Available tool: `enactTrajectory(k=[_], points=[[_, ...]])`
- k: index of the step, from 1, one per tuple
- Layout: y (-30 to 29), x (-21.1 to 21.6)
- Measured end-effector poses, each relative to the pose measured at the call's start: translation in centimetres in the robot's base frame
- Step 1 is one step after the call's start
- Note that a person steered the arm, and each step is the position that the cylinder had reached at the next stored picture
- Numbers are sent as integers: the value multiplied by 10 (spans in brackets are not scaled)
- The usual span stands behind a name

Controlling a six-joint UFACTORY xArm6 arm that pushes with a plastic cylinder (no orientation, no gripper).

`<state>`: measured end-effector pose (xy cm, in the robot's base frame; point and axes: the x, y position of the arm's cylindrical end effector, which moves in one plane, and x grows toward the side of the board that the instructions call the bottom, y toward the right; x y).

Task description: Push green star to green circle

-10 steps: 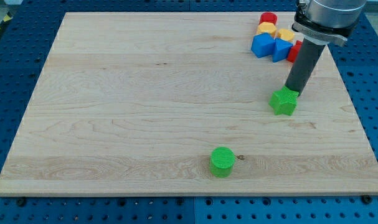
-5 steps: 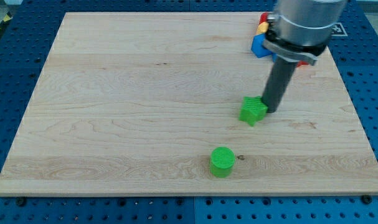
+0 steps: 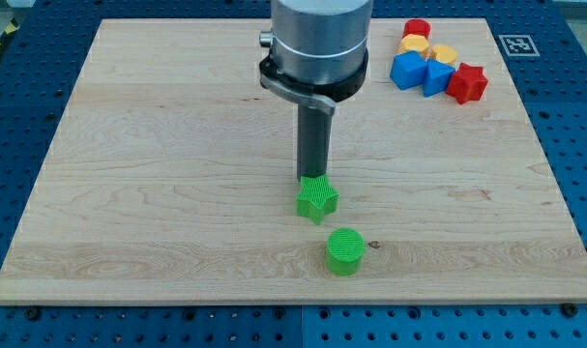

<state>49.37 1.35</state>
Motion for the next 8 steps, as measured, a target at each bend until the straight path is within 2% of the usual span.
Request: enactTrajectory(k=[2,3,4,8], points=[[53,4],[60,5],[34,6],[11,1]])
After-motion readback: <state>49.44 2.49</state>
